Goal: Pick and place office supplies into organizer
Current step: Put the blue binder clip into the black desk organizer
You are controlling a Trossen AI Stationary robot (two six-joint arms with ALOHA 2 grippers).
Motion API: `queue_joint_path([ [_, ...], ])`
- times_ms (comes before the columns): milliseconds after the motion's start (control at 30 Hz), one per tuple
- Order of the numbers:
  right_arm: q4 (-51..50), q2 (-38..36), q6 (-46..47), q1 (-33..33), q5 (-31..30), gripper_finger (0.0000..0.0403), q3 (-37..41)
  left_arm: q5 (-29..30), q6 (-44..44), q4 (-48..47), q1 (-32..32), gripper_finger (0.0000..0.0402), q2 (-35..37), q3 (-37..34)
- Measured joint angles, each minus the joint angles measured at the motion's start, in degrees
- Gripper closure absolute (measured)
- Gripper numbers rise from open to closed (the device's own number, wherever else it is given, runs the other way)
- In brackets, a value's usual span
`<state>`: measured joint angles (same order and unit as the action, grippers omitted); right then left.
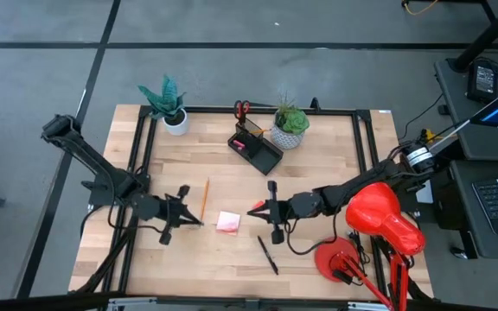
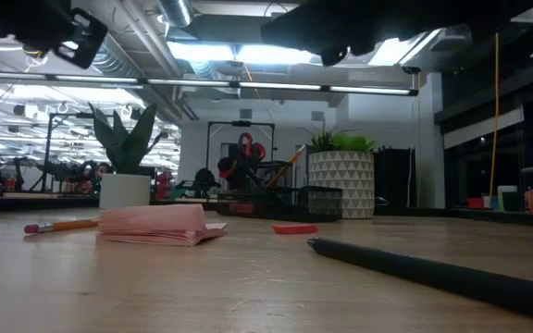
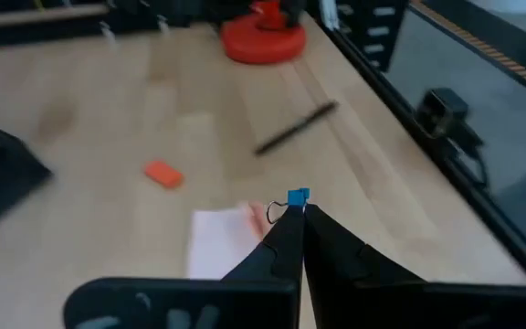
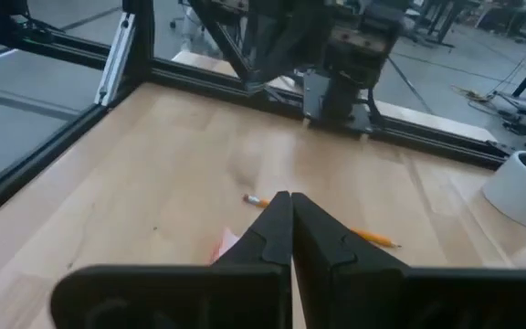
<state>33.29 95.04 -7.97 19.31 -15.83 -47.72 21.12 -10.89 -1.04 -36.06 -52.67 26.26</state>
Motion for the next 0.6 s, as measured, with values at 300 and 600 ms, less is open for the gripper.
queue_joint_path([
  [300, 0.84, -8.57, 1.71, -0.85, -0.02, 0.0395, 7.96, 0.08, 11.02, 5.2, 8.19, 0.04, 1.15, 0.04],
  [600, 19.76, -10.51, 1.64, -0.83, -0.13, 0.0395, 21.46, -4.76, 15.5, 12.83, 18.72, 0.04, -1.09, 0.07],
])
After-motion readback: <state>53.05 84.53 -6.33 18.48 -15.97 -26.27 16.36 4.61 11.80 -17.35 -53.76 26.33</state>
